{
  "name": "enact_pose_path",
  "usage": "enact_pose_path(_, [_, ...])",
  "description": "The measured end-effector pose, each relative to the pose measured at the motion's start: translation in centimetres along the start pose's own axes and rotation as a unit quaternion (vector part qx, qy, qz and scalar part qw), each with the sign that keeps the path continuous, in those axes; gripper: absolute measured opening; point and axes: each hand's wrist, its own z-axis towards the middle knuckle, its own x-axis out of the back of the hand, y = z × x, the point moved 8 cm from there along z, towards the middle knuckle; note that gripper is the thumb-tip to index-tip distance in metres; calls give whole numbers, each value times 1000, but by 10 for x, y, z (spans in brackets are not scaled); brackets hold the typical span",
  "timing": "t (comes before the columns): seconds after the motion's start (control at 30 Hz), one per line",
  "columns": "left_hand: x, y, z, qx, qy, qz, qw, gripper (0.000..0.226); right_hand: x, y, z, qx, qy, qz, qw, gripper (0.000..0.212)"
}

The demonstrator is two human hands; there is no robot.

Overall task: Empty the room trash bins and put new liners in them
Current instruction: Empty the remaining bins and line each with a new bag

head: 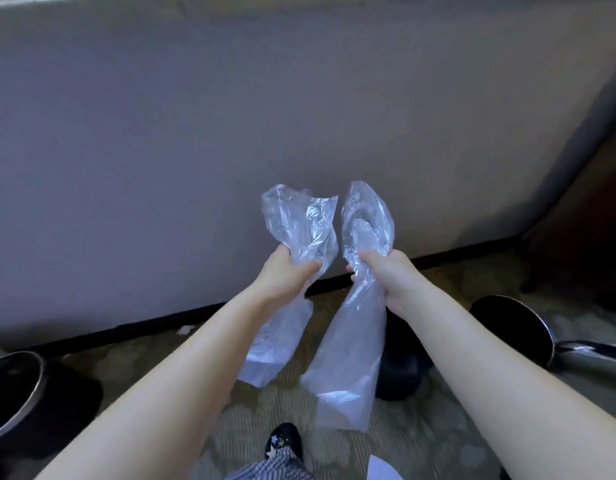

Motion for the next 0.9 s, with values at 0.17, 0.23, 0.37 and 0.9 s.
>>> enact_pose_path(0.17, [28, 2, -82, -54, 12, 36, 998, 30, -3, 6, -94, 54, -11, -5, 998, 11])
enact_pose_path(0.23, [36, 12, -115, -66, 0, 54, 996, 34, -1, 2, -132, 70, -10, -9, 997, 11])
enact_pose_path(0.37, [45, 46, -172, -119, -26, 115, 986, 18, 2, -11, -193, 107, -10, 1, 994, 13])
enact_pose_path(0.9, [94, 37, -235, -158, 45, 197, 967, 25, -30, -3, -239, 107, -63, 43, 991, 22])
